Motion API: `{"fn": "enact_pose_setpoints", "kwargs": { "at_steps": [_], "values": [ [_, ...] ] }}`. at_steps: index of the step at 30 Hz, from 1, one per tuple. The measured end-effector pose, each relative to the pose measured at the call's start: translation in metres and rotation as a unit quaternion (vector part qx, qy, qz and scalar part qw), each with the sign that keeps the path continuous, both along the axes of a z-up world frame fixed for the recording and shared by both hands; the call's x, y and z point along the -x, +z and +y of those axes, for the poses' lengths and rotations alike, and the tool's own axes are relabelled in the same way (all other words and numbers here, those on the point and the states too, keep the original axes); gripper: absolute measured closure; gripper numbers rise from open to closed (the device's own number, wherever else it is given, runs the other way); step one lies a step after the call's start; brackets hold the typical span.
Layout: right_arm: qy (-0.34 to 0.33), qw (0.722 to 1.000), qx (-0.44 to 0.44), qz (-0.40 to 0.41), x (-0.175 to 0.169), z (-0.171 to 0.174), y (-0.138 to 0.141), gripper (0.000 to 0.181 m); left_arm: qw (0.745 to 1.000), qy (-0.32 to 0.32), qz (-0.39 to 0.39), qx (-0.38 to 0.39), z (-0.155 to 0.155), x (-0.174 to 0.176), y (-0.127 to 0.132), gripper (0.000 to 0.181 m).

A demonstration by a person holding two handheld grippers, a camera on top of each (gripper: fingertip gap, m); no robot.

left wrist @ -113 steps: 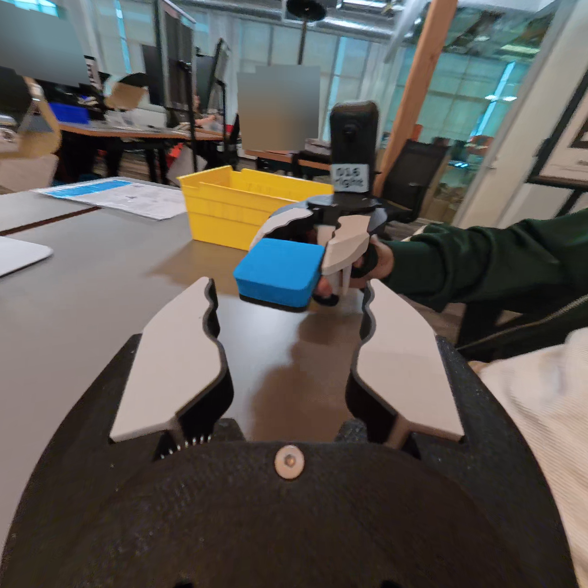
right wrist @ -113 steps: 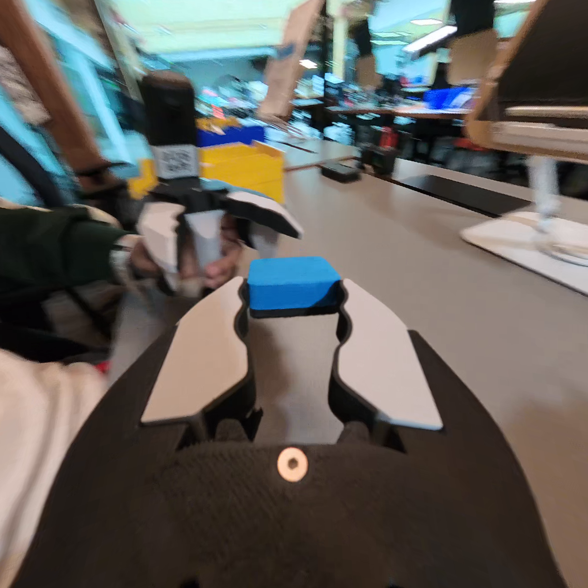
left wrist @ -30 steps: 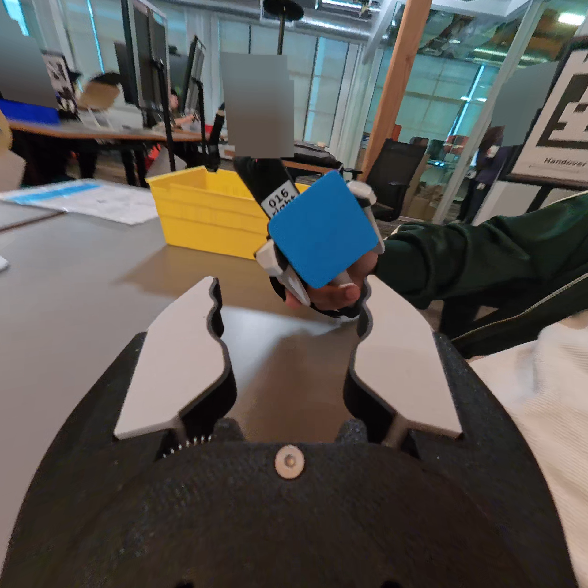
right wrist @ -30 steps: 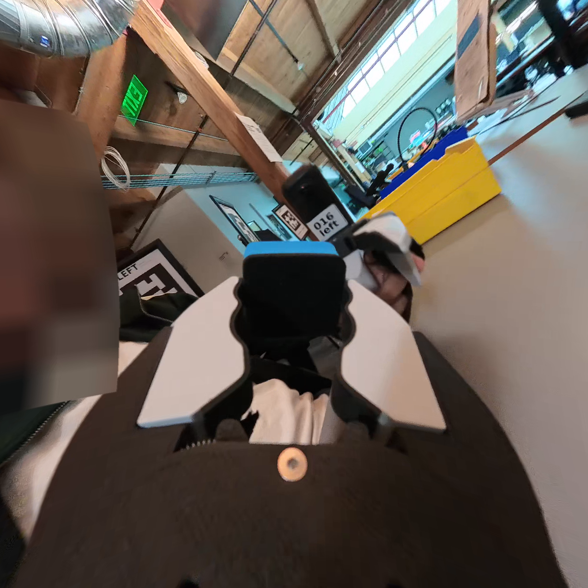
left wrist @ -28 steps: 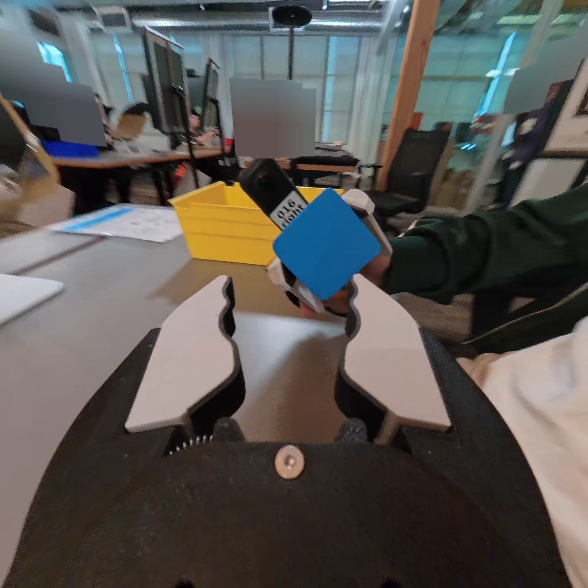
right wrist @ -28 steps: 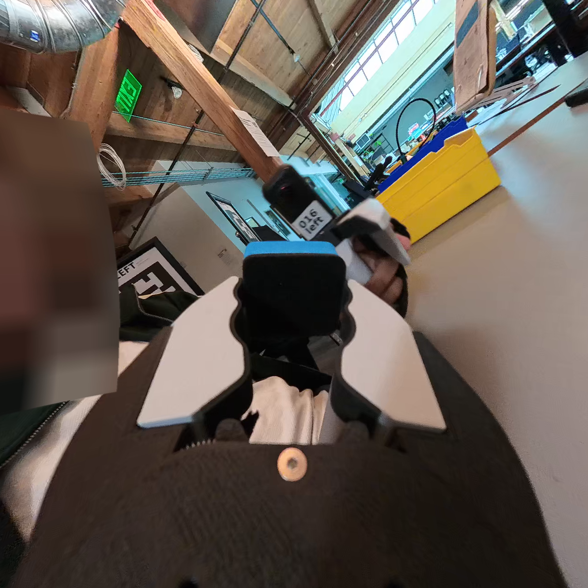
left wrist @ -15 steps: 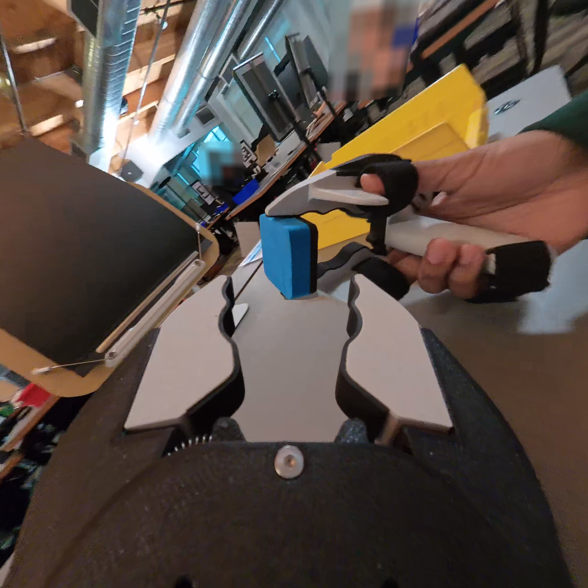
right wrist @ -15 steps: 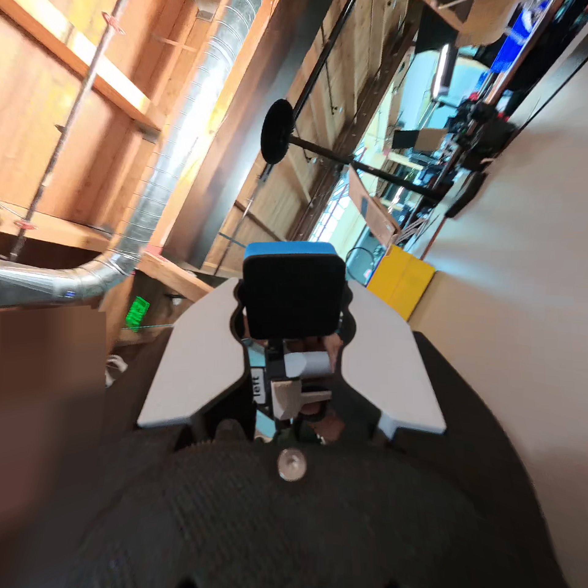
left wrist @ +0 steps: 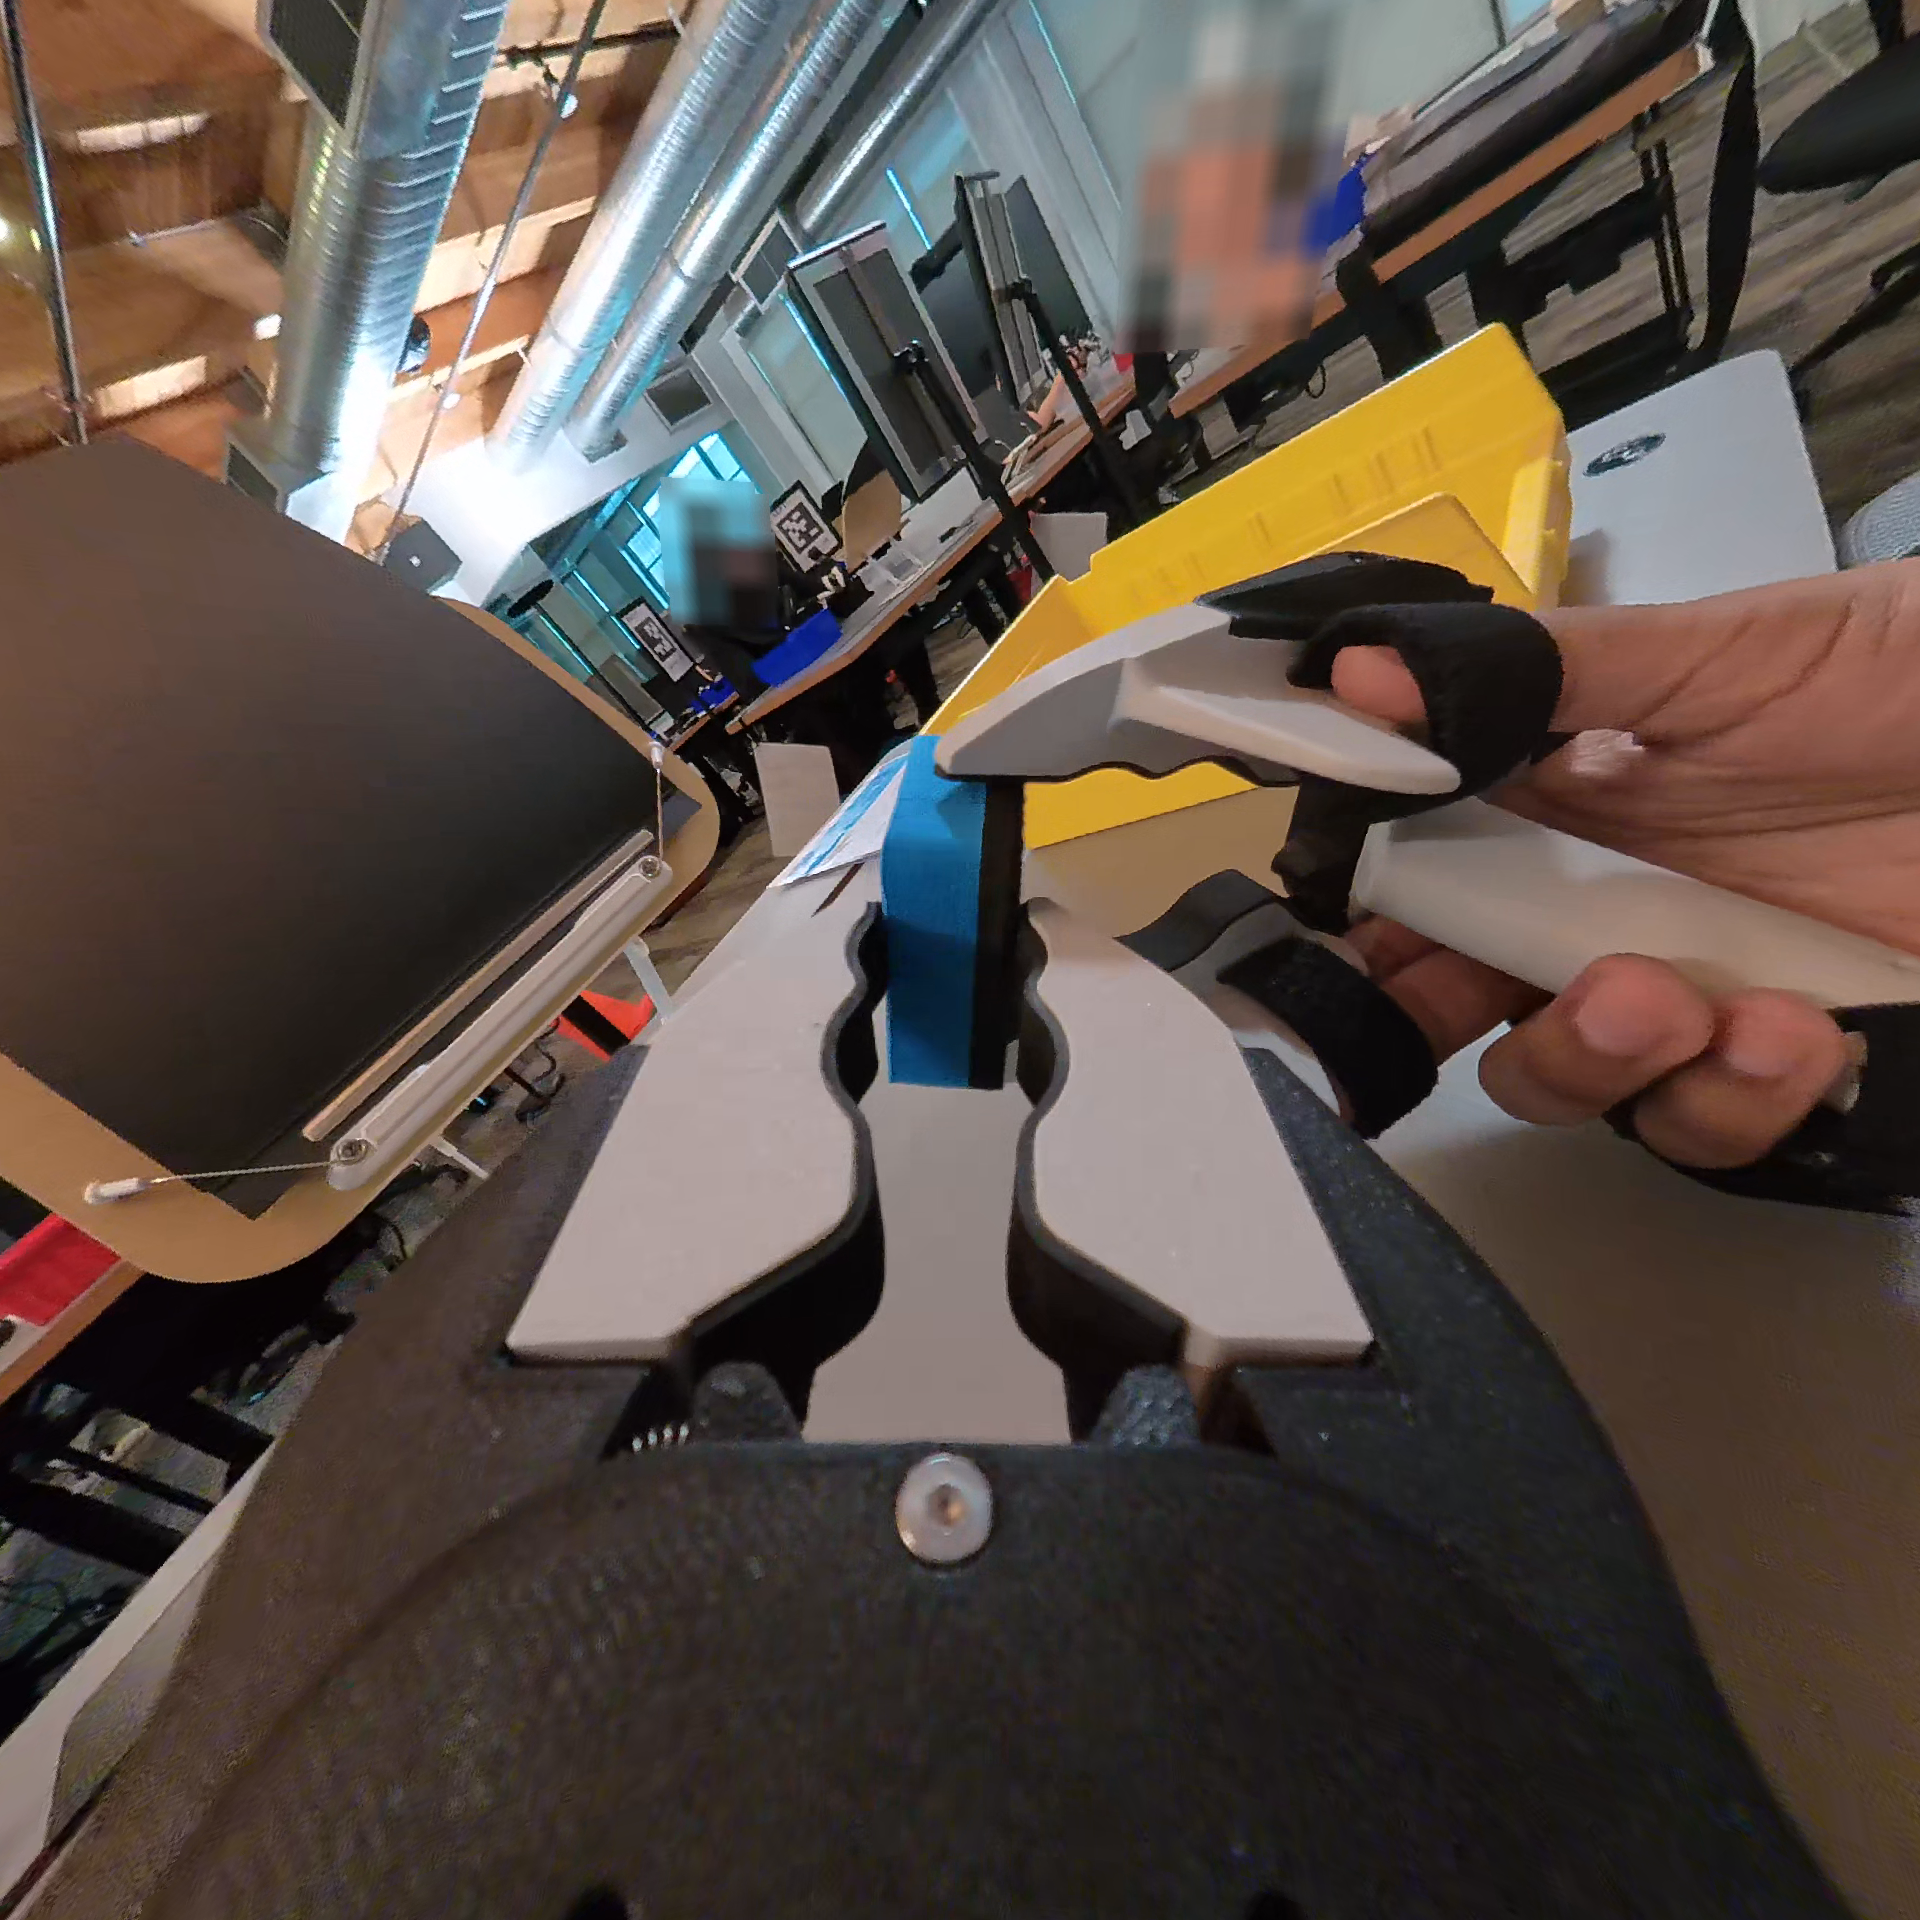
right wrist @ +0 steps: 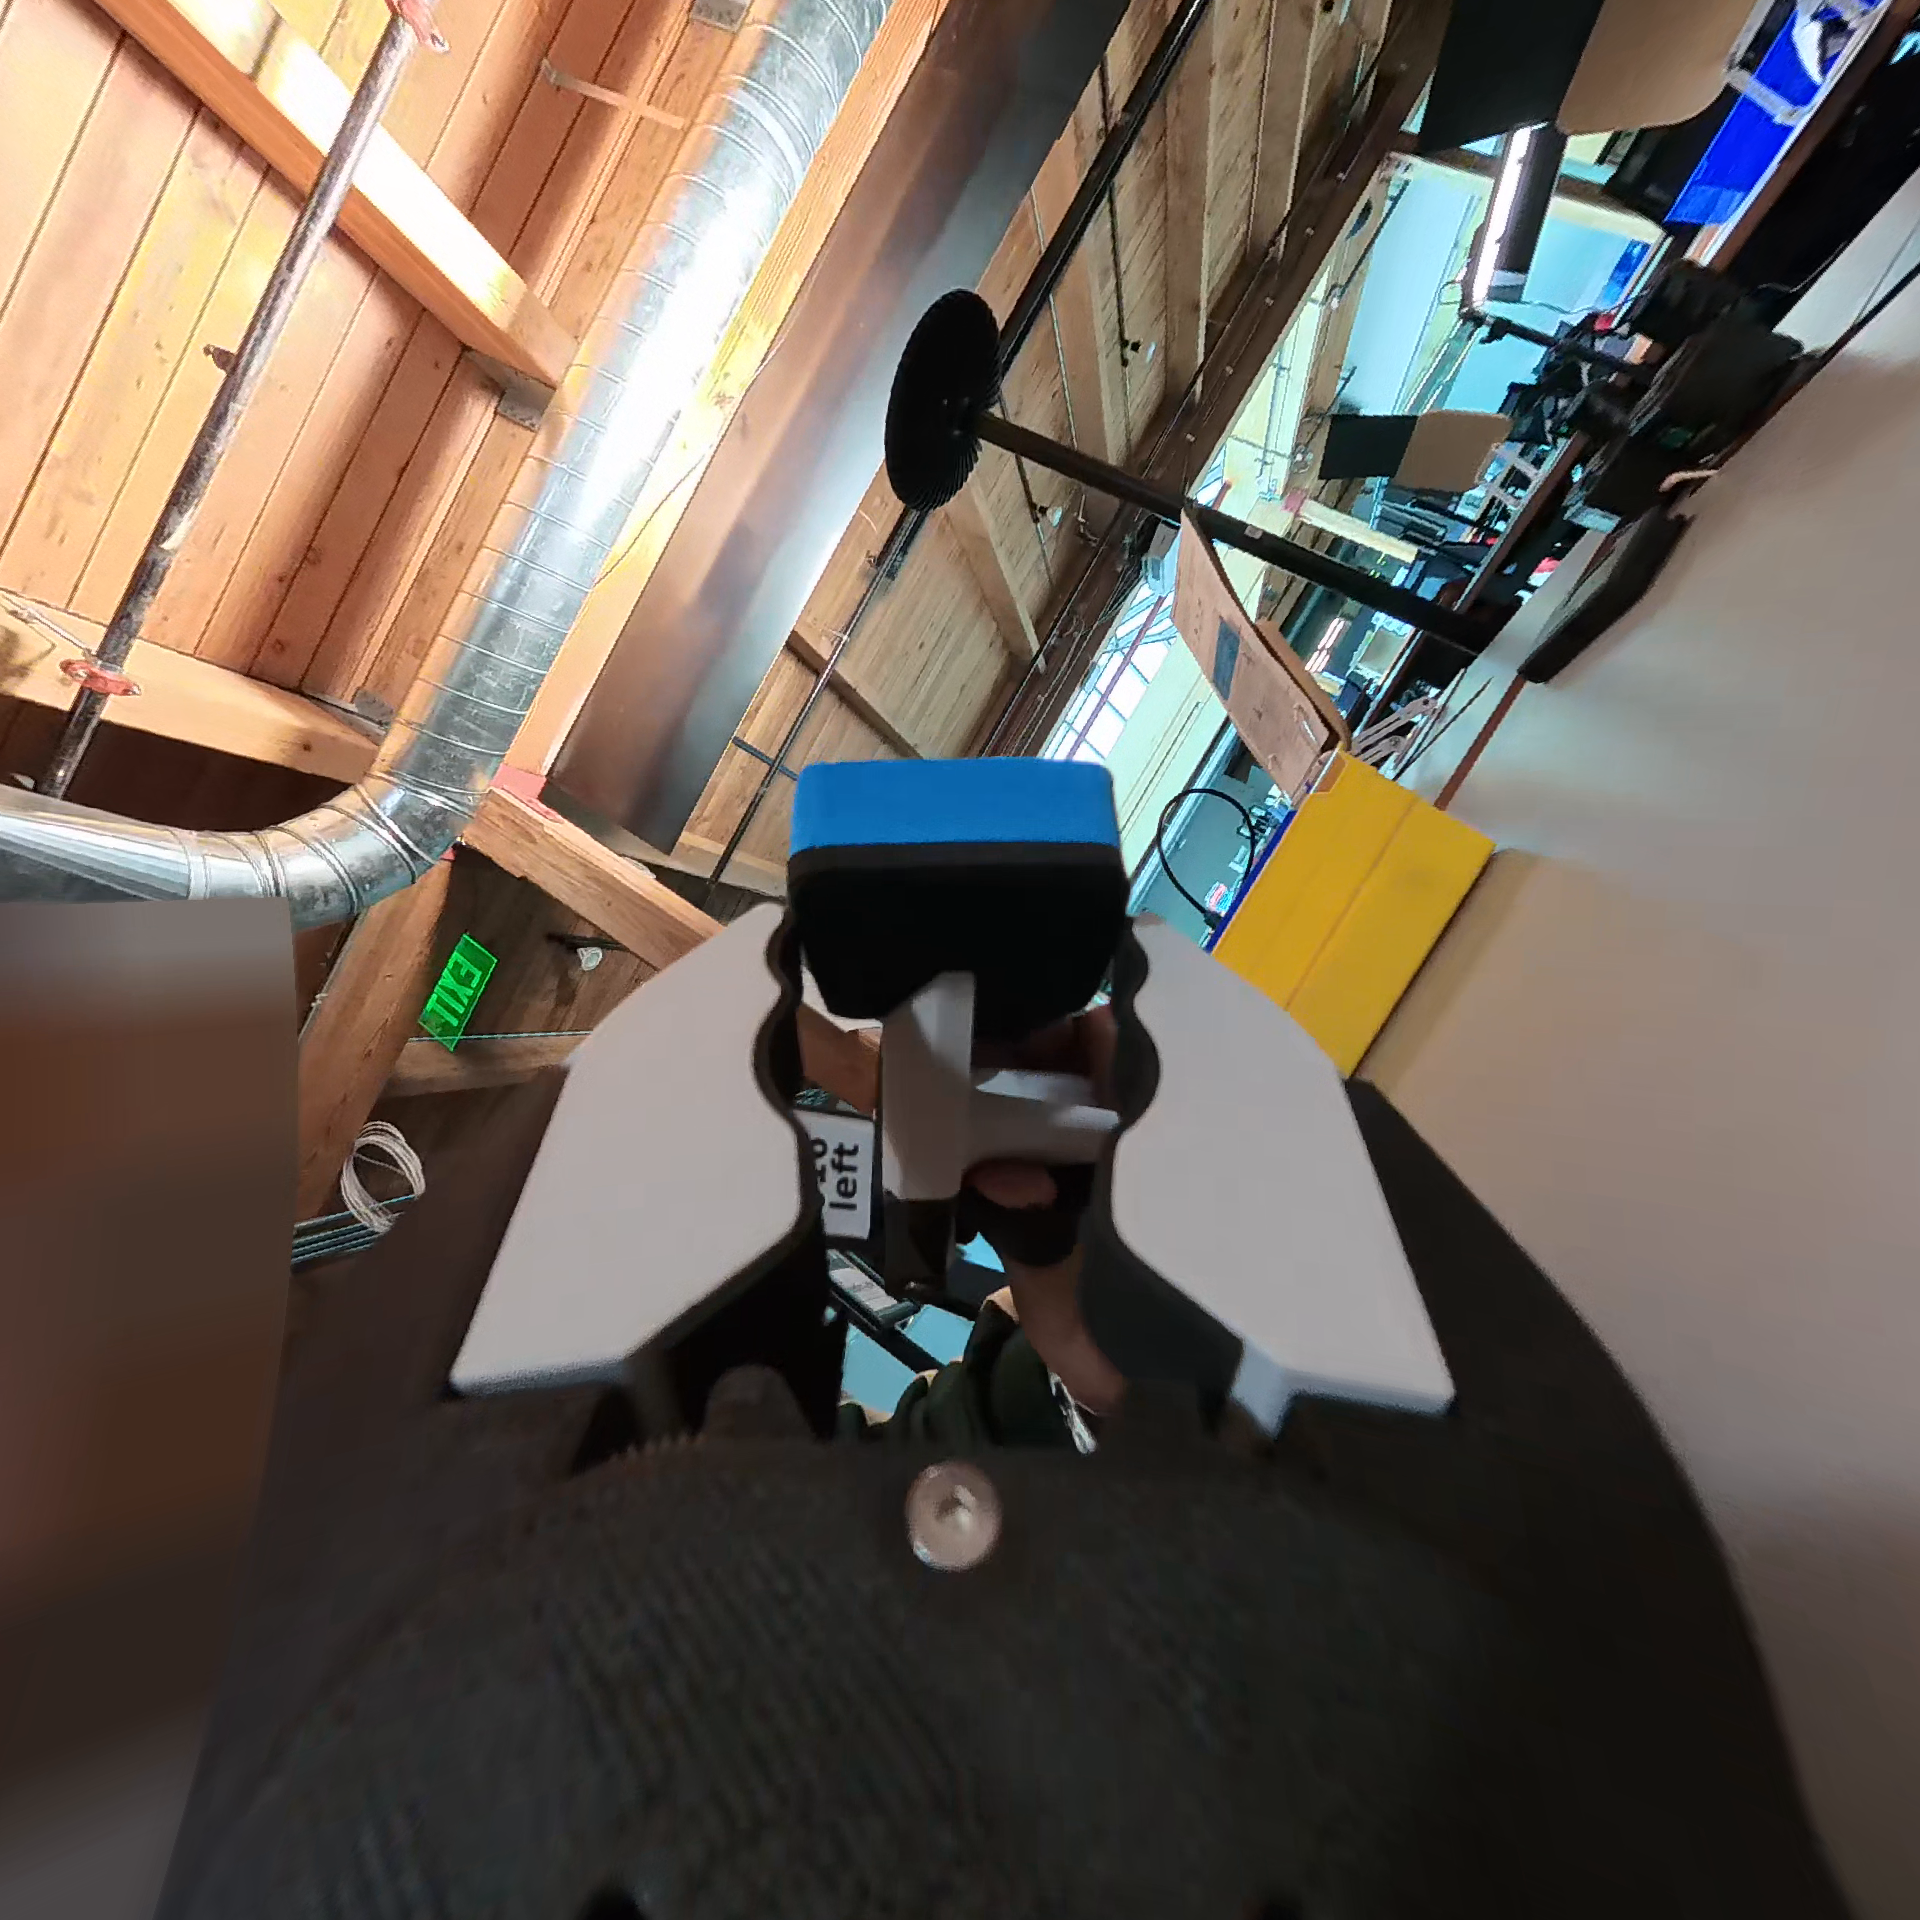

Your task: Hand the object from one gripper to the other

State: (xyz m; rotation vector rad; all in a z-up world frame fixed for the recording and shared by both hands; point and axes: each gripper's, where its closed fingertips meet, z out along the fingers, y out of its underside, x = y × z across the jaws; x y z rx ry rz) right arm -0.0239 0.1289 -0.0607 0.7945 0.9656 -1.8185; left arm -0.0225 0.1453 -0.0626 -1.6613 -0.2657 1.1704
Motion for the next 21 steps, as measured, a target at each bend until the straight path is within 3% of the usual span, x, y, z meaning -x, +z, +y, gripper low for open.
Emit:
{"fn": "enact_pose_setpoints", "kwargs": {
  "at_steps": [2,5,9,12,14,16,21],
  "values": [
    [0.000,1.000,0.005,0.005,0.001,0.001,0.001,0.115,1.000,-0.001,-0.002,-0.006,-0.001,0.001,0.001,0.160],
    [-0.007,0.999,0.014,0.038,0.006,0.006,0.007,0.086,1.000,0.003,0.001,-0.024,-0.008,0.002,0.007,0.160],
    [-0.081,0.978,-0.041,0.186,0.028,0.017,0.013,0.069,0.994,-0.017,-0.050,-0.091,-0.021,0.009,0.007,0.161],
    [-0.107,0.929,-0.080,0.346,0.030,0.028,0.020,0.078,0.972,-0.089,-0.146,-0.159,-0.017,0.009,-0.003,0.161],
    [-0.082,0.887,-0.111,0.440,0.021,0.029,0.012,0.089,0.945,-0.137,-0.220,-0.202,-0.011,0.008,-0.010,0.161],
    [-0.032,0.865,-0.132,0.483,0.011,0.027,-0.005,0.093,0.914,-0.176,-0.282,-0.234,-0.007,0.006,-0.016,0.161],
    [0.036,0.898,-0.128,0.420,0.006,0.022,-0.015,0.108,0.857,-0.237,-0.368,-0.272,0.001,-0.003,-0.022,0.160]
  ]
}}
